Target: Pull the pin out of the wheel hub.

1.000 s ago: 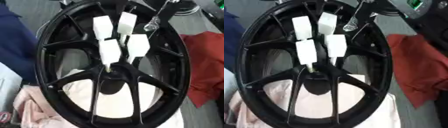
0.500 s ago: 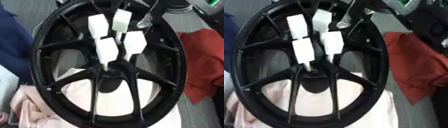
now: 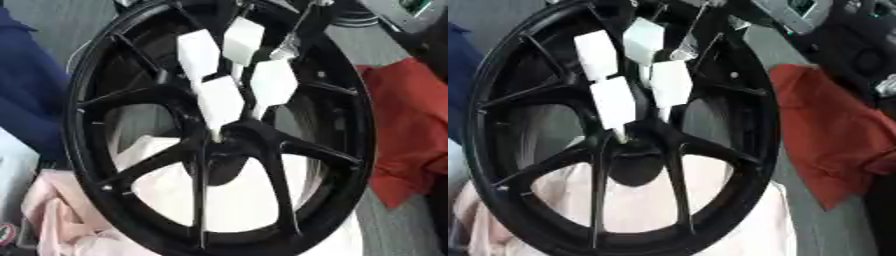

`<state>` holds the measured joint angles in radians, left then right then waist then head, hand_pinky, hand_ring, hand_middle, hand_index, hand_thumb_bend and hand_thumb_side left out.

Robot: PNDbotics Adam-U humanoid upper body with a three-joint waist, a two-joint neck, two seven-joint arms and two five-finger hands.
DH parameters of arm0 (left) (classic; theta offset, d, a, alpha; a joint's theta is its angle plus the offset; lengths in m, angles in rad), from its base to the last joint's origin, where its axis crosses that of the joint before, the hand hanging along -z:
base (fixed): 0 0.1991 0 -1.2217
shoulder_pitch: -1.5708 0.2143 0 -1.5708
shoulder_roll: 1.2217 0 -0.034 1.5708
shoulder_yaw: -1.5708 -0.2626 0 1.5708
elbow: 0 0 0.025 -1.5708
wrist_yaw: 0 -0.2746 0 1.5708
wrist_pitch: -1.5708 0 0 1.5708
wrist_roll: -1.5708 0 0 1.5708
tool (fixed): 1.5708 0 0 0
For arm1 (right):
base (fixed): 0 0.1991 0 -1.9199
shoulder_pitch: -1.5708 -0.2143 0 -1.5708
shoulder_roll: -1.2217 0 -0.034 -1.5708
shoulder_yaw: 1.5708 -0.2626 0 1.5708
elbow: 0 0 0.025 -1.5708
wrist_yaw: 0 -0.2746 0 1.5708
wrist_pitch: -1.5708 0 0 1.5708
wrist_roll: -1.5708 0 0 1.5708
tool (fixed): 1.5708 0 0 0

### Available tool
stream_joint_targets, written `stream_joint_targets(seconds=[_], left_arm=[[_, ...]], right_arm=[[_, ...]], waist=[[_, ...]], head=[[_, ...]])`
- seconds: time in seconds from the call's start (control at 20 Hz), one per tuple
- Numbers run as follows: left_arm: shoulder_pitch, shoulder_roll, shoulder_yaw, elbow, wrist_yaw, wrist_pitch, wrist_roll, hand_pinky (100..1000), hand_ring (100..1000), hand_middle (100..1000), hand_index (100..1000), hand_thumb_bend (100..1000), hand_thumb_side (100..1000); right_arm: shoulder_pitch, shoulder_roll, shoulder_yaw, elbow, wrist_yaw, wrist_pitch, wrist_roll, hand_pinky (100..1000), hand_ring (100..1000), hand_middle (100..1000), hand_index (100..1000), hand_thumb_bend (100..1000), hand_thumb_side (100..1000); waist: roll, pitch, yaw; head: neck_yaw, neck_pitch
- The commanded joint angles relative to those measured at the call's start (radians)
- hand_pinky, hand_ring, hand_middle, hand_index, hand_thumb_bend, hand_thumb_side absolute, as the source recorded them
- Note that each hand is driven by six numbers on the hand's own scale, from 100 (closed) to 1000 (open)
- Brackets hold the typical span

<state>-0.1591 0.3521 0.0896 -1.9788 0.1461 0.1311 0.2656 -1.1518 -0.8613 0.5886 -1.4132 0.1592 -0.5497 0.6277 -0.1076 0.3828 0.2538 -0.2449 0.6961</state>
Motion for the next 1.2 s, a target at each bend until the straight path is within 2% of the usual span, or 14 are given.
stream_joint_targets(seconds=[0.05,0.2,0.45,1.2], left_arm=[[-0.007,0.025,0.008,-0.021,0.003,-0.003,0.004,683,669,555,707,554,500],[-0.006,0.024,0.008,-0.021,0.003,-0.001,0.004,683,669,555,707,555,500],[-0.006,0.024,0.007,-0.021,0.004,0.001,0.004,683,668,555,707,555,500],[-0.003,0.025,0.006,-0.021,0.0,0.005,-0.002,685,668,555,707,557,501]], right_arm=[[-0.016,-0.008,-0.002,0.007,-0.007,-0.281,0.279,863,813,730,752,294,171],[-0.016,-0.006,-0.003,0.014,-0.012,-0.278,0.279,860,804,686,718,274,159],[-0.02,-0.001,-0.012,0.025,-0.037,-0.261,0.279,849,779,583,634,180,136],[-0.039,0.002,-0.036,0.013,-0.071,-0.222,0.279,839,746,504,557,100,134]], waist=[[0.004,-0.017,0.001],[0.004,-0.018,-0.001],[0.006,-0.018,-0.002],[0.008,-0.022,-0.008]], head=[[-0.004,-0.008],[-0.004,-0.005],[-0.003,-0.007],[0.004,-0.012]])
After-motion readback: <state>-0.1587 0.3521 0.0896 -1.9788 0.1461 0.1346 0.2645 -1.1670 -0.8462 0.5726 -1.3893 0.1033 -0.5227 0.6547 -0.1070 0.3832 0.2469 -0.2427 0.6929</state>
